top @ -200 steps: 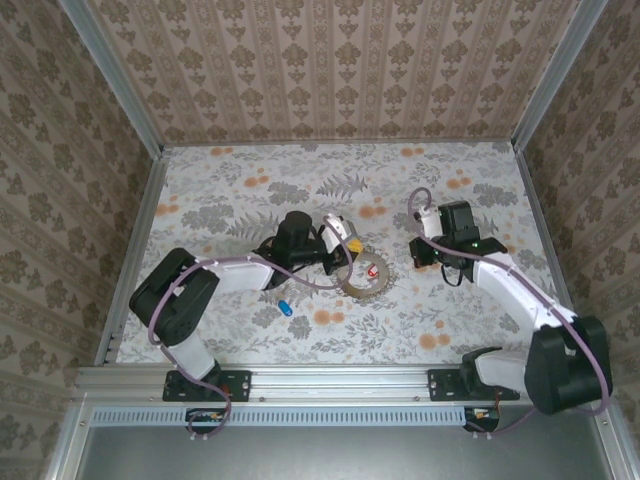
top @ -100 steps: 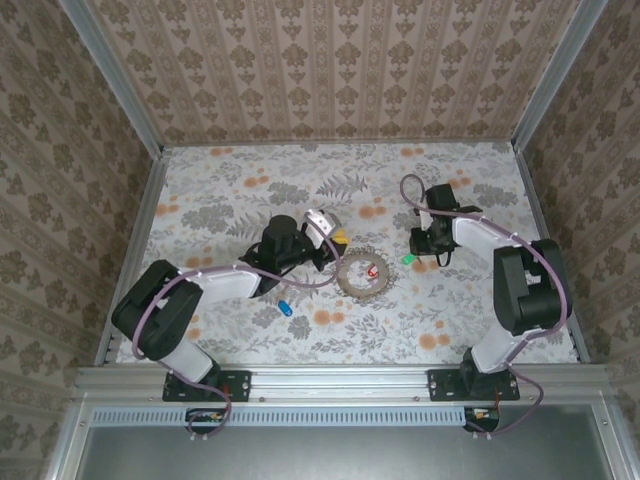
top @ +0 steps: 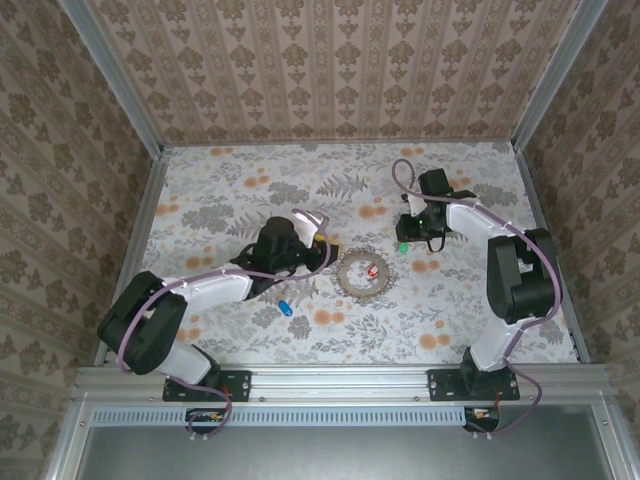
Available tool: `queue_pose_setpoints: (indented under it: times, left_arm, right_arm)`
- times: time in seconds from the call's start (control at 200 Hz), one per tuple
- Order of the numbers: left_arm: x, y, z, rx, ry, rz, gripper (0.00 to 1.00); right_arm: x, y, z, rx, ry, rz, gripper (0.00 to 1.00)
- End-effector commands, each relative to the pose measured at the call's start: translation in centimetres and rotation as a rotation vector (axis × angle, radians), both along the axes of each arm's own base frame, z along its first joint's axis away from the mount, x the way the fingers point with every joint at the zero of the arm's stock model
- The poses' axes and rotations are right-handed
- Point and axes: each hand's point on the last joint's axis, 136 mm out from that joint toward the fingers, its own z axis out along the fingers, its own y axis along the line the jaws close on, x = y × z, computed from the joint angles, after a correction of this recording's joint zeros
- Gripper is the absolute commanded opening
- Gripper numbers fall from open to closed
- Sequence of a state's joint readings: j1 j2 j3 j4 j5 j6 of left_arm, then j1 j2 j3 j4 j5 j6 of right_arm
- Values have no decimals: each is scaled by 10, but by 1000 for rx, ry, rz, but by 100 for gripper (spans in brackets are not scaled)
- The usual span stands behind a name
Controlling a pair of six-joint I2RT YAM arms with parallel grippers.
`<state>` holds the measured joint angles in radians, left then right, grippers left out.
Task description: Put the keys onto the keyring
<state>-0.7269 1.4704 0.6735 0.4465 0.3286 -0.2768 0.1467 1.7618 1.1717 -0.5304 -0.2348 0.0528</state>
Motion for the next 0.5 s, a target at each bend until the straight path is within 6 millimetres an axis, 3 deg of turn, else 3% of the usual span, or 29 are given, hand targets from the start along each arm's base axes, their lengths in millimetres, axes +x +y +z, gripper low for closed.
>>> queue_pose_setpoints:
  times: [0.0, 0.04, 0.075, 0.145, 0.18, 0.225, 0.3, 0.36, 0.455, 0.495]
  left_arm:
    - [-12, 0, -13, 2, 113, 10, 35]
    - [-13, -2, -13, 6, 113, 7, 34]
    - [-13, -3, -13, 8, 113, 1, 33]
    - [-13, -8, -13, 15, 121, -15, 32]
    - [-13, -11, -13, 20, 123, -26, 32]
    - [-13, -14, -13, 26, 128, -39, 31]
    - [-12, -19, -13, 23, 130, -52, 32]
    - [-11, -22, -13, 21, 132, -60, 32]
    - [-8, -25, -14, 20, 137, -58, 32]
    - [-8, -26, -14, 18, 140, -59, 32]
  right_arm:
    - [-15, -15, -14, -23, 88, -50, 14]
    - [-19, -12, -16, 33, 91, -78, 12]
    - [-22, -12, -17, 64, 92, -97, 0]
    - [-27, -16, -20, 98, 99, -136, 0]
    - [-28, -13, -18, 166, 103, -149, 10]
    - [-26, -5, -12, 323, 98, -181, 32]
    - [-25, -1, -2, 476, 91, -220, 45]
    - [-27, -8, -5, 428, 93, -243, 47]
    - [-39, -37, -21, 163, 107, -270, 46]
    - [-43, -41, -24, 126, 111, -269, 37]
